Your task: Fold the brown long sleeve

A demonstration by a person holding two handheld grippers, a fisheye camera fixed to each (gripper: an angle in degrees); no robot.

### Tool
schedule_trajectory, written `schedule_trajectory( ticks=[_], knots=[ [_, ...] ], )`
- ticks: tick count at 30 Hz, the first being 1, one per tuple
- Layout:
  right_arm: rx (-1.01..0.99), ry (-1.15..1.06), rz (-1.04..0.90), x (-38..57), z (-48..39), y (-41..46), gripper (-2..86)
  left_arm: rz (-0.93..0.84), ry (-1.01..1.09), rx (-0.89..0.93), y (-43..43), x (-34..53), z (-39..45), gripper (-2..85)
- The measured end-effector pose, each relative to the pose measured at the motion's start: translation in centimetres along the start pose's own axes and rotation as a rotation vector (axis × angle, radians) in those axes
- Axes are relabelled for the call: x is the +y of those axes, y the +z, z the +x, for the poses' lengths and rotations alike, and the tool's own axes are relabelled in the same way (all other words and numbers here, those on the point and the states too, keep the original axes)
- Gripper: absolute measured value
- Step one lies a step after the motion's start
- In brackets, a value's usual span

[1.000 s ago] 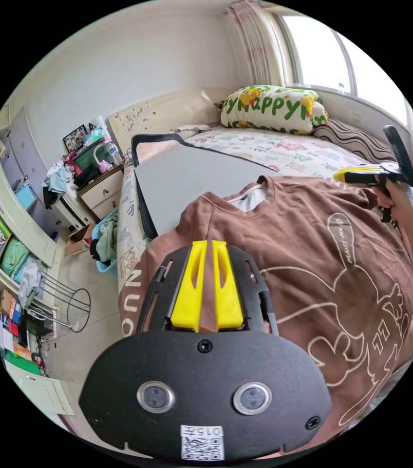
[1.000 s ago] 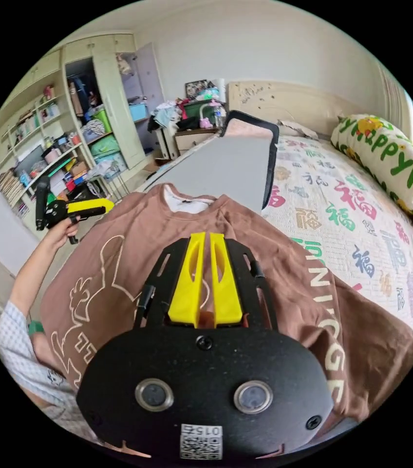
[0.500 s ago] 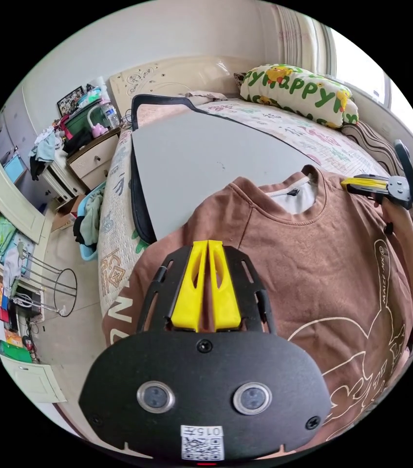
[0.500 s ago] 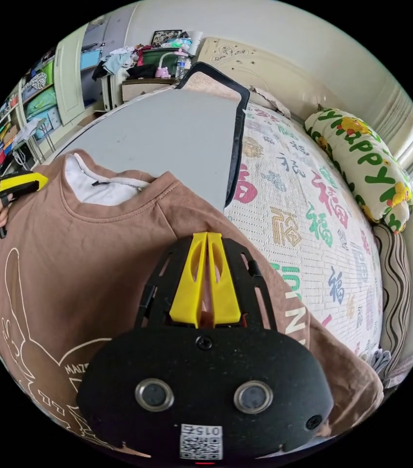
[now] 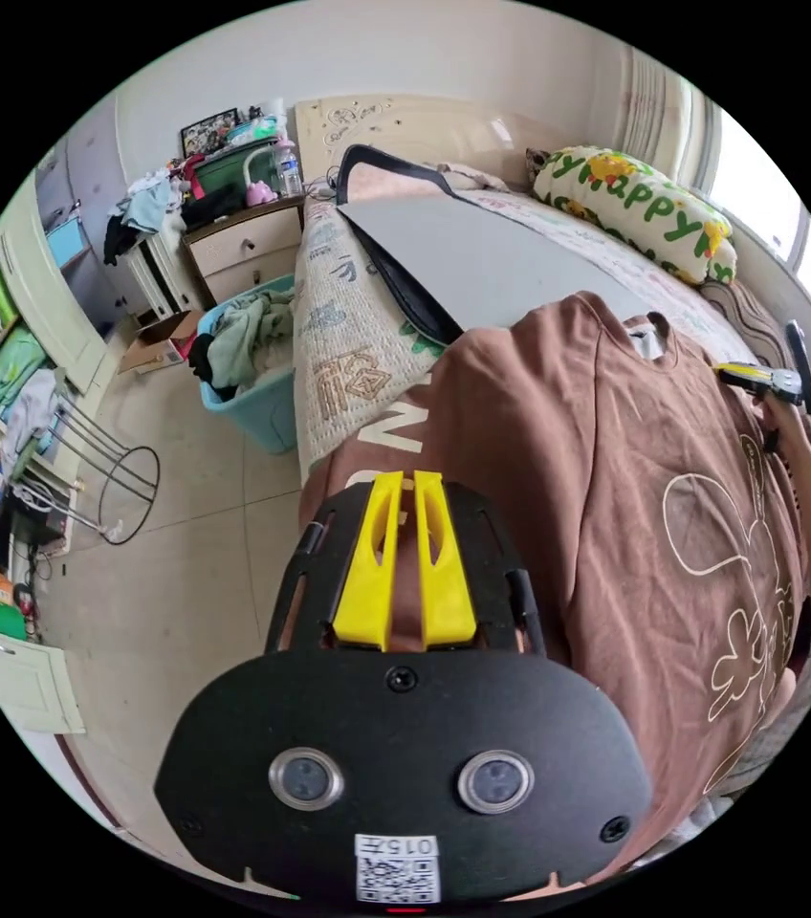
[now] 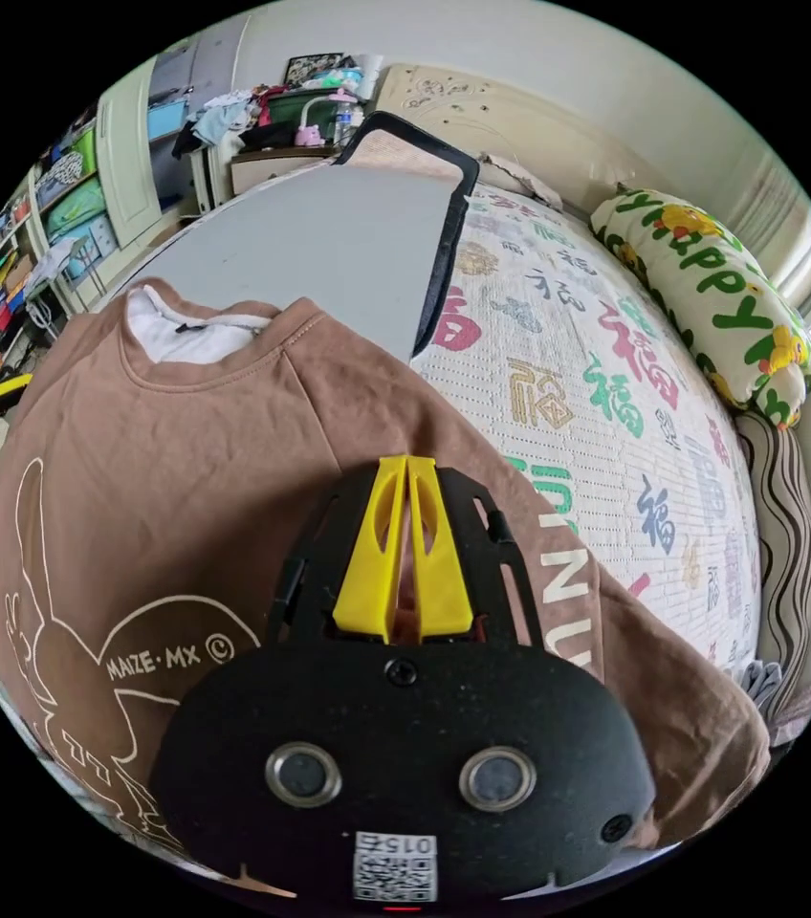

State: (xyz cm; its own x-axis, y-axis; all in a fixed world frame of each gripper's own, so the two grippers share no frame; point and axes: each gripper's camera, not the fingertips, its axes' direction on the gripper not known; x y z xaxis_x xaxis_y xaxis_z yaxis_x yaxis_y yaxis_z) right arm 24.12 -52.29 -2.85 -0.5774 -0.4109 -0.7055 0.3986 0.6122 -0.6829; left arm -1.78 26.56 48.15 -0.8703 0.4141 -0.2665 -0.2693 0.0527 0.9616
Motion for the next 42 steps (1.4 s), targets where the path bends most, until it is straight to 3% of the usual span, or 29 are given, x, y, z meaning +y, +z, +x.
schedule_trajectory(
  ticks=[2, 5, 11, 15, 20, 24, 28, 32, 39, 42],
  knots=[
    [0.023, 0.01, -0.02, -0.2, 0.0, 0.6, -0.5, -0.005, -0.009, 0.012, 0.2, 0.1, -0.4, 0.4],
    [0.065, -0.002, -0.021, -0.4, -0.3, 0.6, -0.6, -0.042, 0.058, -0.172, 0.7, 0.1, 0.4, 0.3],
    [0.087, 0.027, -0.012, 0.0, 0.1, -0.3, -0.5, -0.054, 0.043, -0.274, 2.0, -0.2, 1.7, -0.4],
    [0.097, 0.012, 0.036, 2.0, 0.6, -3.3, -0.5, -0.059, 0.162, -0.399, 1.6, 0.7, 4.3, -0.1],
    [0.02, -0.041, 0.15, 8.2, 4.3, -10.7, -0.5, 0.117, 0.113, -0.601, -2.2, 2.8, 5.1, 0.1],
    [-0.084, 0.044, 0.295, 15.6, 11.7, -20.2, 0.1, 0.387, 0.094, -0.453, -8.1, 2.8, 8.8, 0.6],
    [0.102, 0.135, 0.36, 24.3, 18.9, -26.6, 2.9, 0.555, 0.303, -0.176, -10.9, 0.3, 19.6, 2.3],
    [0.223, 0.251, 0.295, 31.0, 24.2, -28.1, 7.8, 0.547, 0.536, 0.091, -10.9, -2.1, 31.5, 4.9],
    [-0.012, 0.186, 0.285, 36.0, 28.2, -27.5, 7.7, 0.54, 0.701, 0.521, -12.2, -6.7, 49.4, 5.9],
    [0.019, 0.12, 0.306, 36.2, 27.1, -27.1, 3.2, 0.469, 0.737, 0.639, -11.7, -9.1, 55.7, 7.5]
  ],
)
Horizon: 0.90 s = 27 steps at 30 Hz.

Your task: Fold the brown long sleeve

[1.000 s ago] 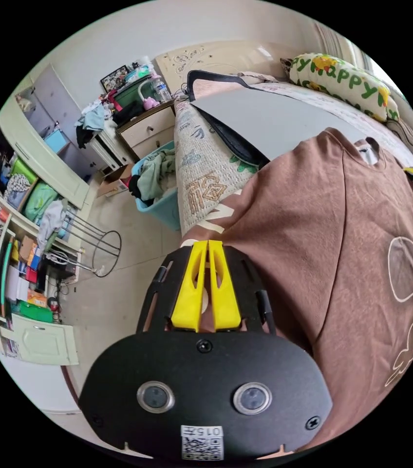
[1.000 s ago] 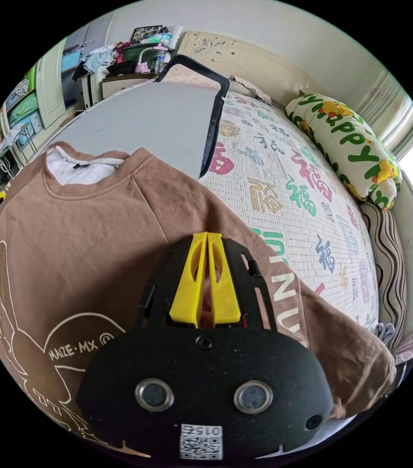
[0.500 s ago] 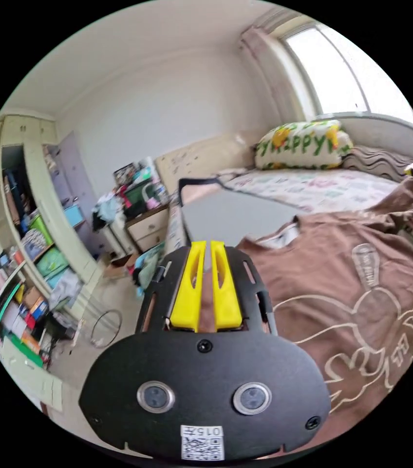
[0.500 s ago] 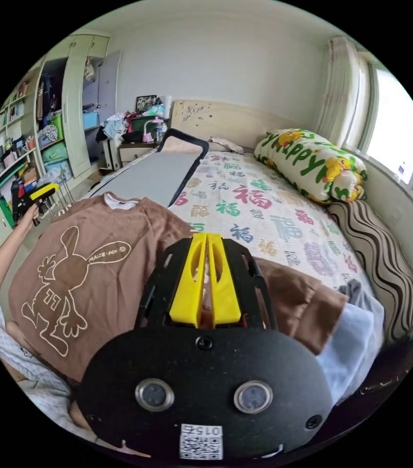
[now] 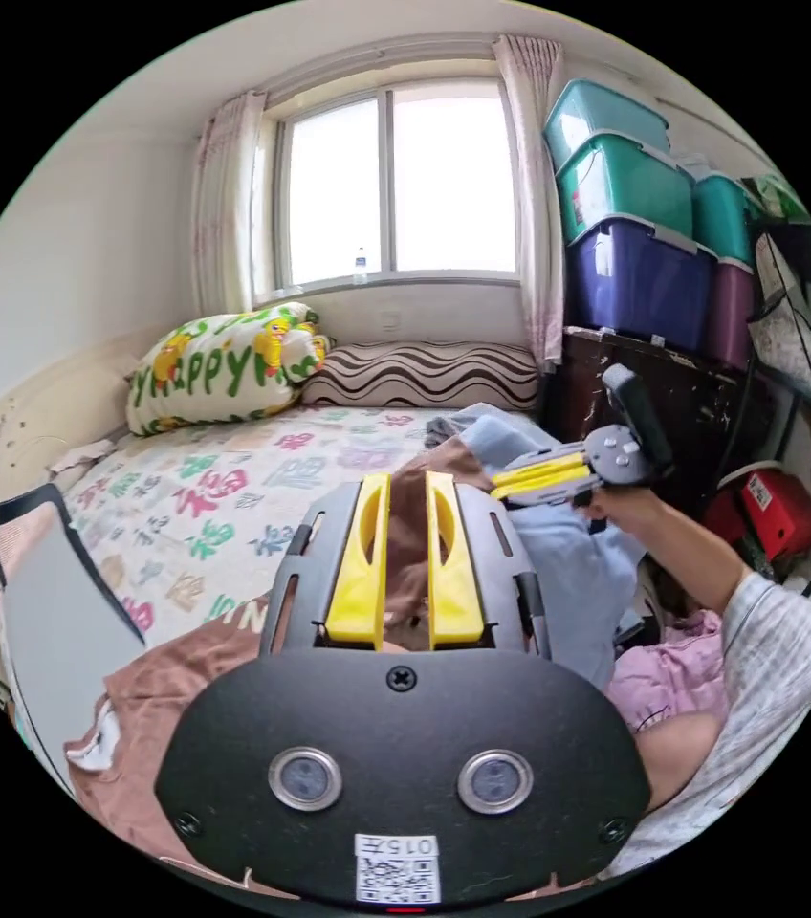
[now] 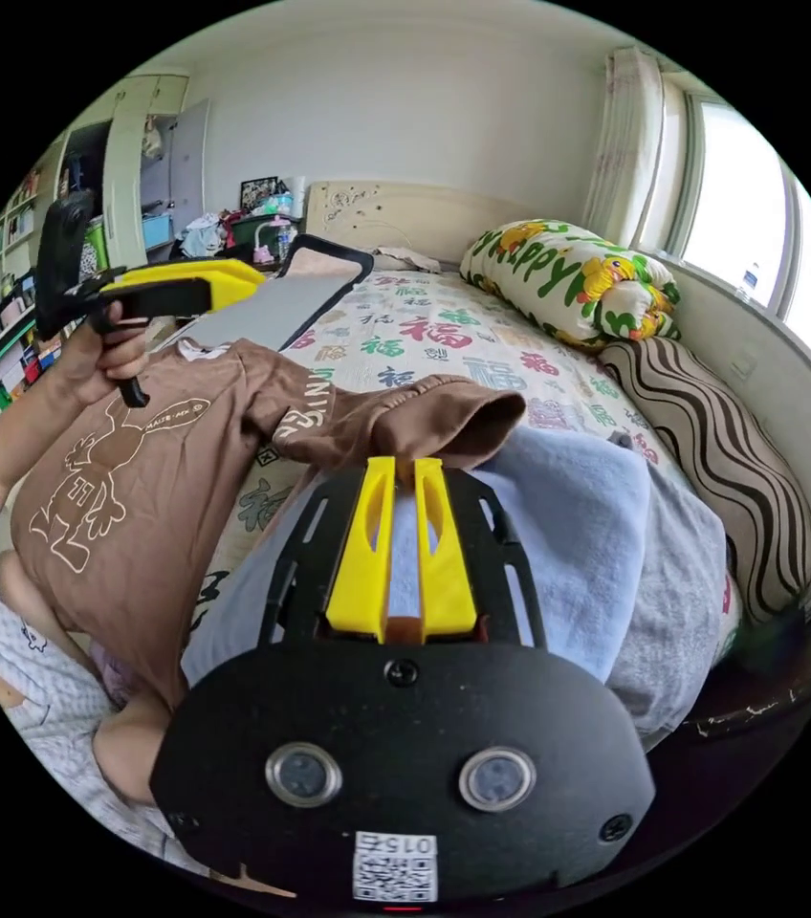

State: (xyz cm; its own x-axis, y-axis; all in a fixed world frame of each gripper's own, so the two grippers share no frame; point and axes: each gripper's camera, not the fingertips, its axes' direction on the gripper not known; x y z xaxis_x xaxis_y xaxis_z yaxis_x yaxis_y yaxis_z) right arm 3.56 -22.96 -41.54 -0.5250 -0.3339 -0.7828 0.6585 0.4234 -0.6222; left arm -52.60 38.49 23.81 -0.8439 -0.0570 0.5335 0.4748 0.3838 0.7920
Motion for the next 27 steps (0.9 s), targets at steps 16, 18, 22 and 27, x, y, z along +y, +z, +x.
schedule_trajectory(
  ticks=[16, 18, 22, 27],
  knots=[
    [0.115, -0.167, 0.064, 2.4, -2.0, -1.2, 0.8, -0.199, 0.043, -0.098, 10.1, -3.5, 0.7, 2.0],
    [0.13, -0.157, 0.117, 2.0, -1.8, -2.5, 0.8, -0.136, 0.021, -0.102, 6.5, -2.9, -0.9, 1.6],
    [-0.053, -0.179, 0.276, -0.4, -4.2, -7.6, 1.1, 0.033, -0.046, -0.106, -6.4, 1.2, -4.6, 1.2],
    [-0.396, -0.401, 0.422, -3.1, -13.8, -11.3, 2.8, 0.262, -0.124, -0.148, -26.4, 12.0, -5.7, 0.9]
  ],
)
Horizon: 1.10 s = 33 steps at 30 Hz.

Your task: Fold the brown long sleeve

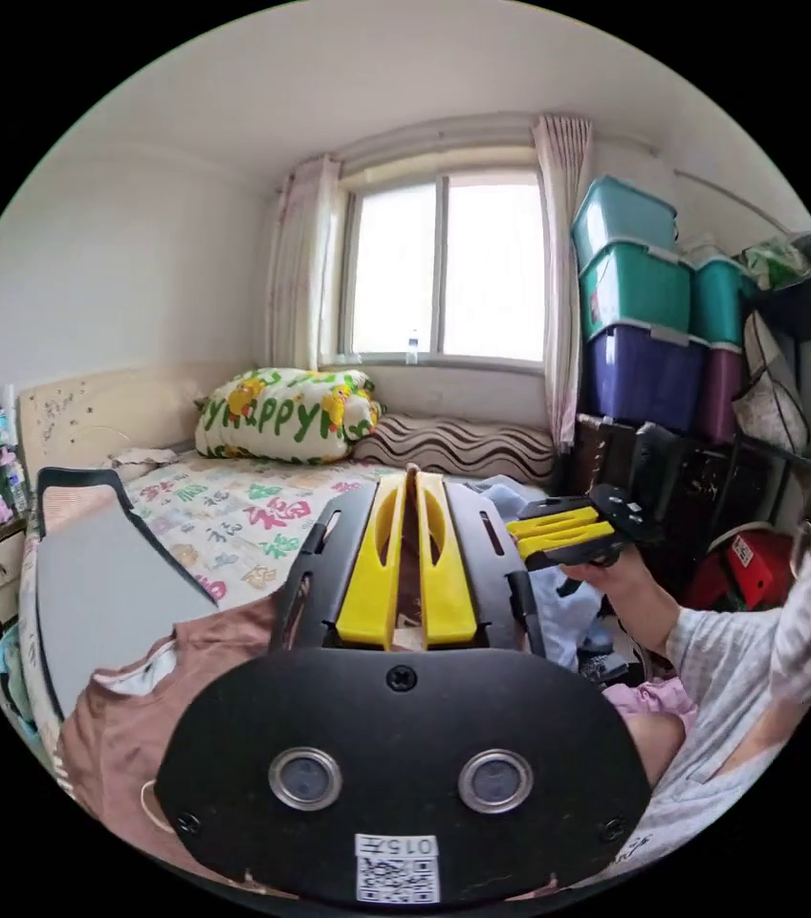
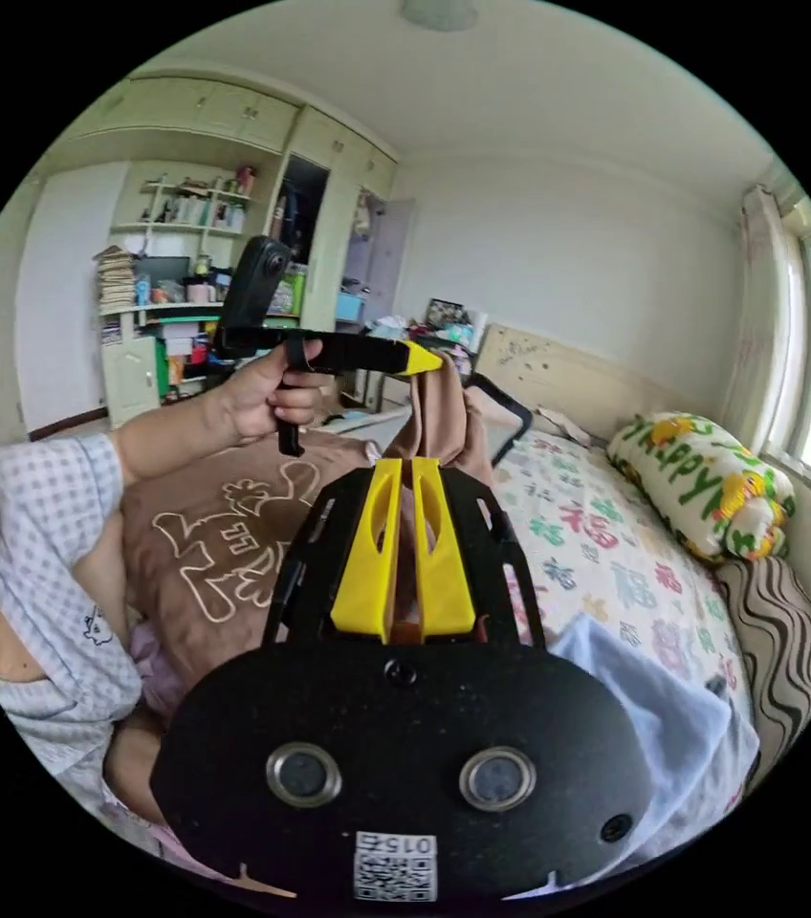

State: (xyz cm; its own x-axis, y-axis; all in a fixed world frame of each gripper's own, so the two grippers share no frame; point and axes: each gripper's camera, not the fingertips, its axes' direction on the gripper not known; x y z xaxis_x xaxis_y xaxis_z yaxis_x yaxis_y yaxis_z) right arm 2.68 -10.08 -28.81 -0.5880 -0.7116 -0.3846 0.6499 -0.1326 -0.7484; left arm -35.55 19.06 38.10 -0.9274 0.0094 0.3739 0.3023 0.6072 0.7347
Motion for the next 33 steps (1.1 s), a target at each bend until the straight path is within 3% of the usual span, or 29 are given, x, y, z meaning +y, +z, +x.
schedule_trajectory(
  ticks=[4, 6, 10, 13, 17, 20, 26, 33],
  knots=[
    [-0.364, -0.105, 0.046, -1.4, -6.3, 3.7, 4.6, 0.008, -0.115, -0.242, -16.4, 11.1, -2.7, 0.5],
    [-0.408, -0.083, 0.044, -0.1, -6.8, 5.2, 4.8, -0.108, -0.173, -0.32, -20.5, 16.5, -4.4, 0.2],
    [-0.219, 0.116, -0.093, 4.1, -2.8, 9.8, 5.2, -0.299, -0.362, -0.354, -25.2, 26.2, -7.7, -0.2],
    [-0.212, 0.274, -0.191, 6.9, 0.9, 12.5, 5.5, -0.422, -0.395, -0.362, -25.7, 28.5, -8.7, -0.3],
    [-0.145, 0.334, -0.269, 8.6, 2.9, 14.8, 6.6, -0.454, -0.405, -0.415, -27.3, 28.5, -9.1, -0.1],
    [-0.053, 0.297, -0.309, 8.4, 3.9, 16.0, 7.5, -0.37, -0.404, -0.457, -29.0, 27.1, -9.4, 0.5],
    [-0.007, 0.224, -0.405, 7.1, 7.1, 20.2, 10.2, -0.256, -0.319, -0.395, -23.2, 19.4, -11.4, 9.4],
    [-0.178, 0.335, -0.366, 11.2, 11.0, 23.4, 10.8, -0.34, -0.367, -0.167, -3.2, 11.5, -18.1, 11.3]
  ],
)
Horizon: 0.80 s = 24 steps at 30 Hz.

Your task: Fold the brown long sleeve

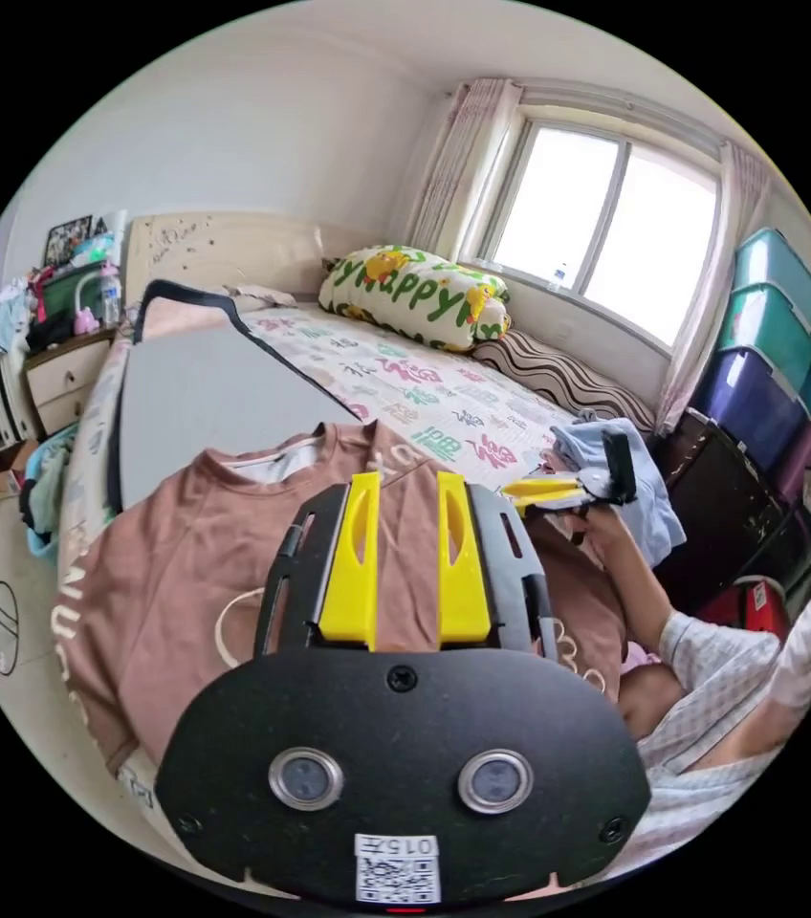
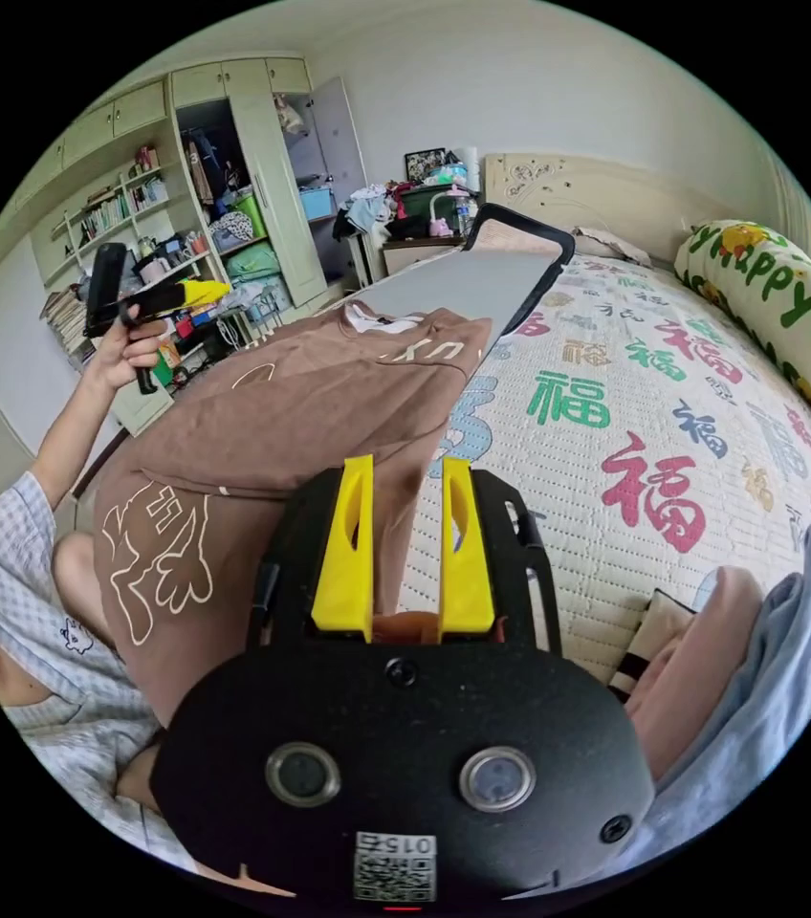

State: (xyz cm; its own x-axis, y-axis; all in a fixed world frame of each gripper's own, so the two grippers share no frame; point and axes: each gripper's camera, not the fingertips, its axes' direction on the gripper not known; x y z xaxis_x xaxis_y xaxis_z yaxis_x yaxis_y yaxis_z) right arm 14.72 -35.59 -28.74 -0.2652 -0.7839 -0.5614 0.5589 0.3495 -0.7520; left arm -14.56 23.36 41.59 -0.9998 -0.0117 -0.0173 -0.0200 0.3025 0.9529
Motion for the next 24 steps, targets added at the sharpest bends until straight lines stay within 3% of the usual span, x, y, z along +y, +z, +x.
schedule_trajectory(
  ticks=[4, 9, 14, 19, 24],
  knots=[
    [-0.176, 0.019, 0.029, 1.2, 0.5, 0.2, 10.6, -0.077, -0.08, -0.082, 10.5, -6.0, 0.0, 13.7],
    [-0.038, -0.009, -0.014, 1.4, -0.2, 1.2, 5.4, -0.154, -0.125, -0.119, 19.5, -9.8, 1.0, 13.1],
    [-0.112, 0.04, 0.043, 2.1, 1.3, 0.4, 2.9, -0.257, -0.145, -0.183, 25.0, -11.7, 2.2, 3.9],
    [0.161, 0.014, -0.02, 2.4, 0.2, 0.3, 1.4, -0.204, -0.133, -0.167, 26.8, -12.6, 4.6, 0.0],
    [0.212, 0.003, -0.099, 2.4, -0.4, 1.5, 2.5, -0.276, -0.088, -0.272, 28.6, -13.8, 7.0, 0.4]
  ],
)
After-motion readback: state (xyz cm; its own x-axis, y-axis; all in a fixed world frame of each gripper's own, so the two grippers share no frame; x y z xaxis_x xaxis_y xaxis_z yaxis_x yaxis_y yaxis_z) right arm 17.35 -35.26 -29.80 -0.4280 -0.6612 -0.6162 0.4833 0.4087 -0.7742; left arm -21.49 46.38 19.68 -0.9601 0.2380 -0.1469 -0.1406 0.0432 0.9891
